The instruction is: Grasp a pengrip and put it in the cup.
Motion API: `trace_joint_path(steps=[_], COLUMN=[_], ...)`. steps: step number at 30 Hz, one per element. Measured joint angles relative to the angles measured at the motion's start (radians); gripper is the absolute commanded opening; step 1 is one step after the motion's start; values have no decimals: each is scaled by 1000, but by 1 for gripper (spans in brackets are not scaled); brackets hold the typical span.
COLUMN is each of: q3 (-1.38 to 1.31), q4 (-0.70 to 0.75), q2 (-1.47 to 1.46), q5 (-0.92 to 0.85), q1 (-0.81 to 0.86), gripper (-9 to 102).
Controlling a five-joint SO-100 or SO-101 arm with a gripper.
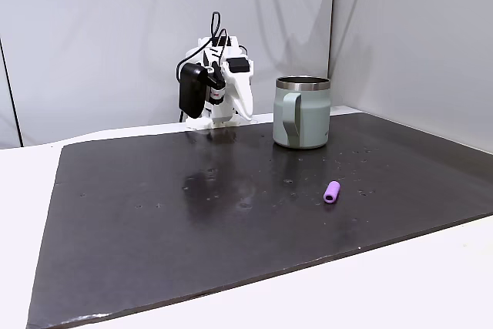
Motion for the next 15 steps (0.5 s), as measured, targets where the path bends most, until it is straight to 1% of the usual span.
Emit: trace_joint_path(steps=[11, 15], q3=[0, -21], q4=[3, 49], q2=[0, -14], q5=[0, -15], q1=[0, 2], gripper=[0, 0])
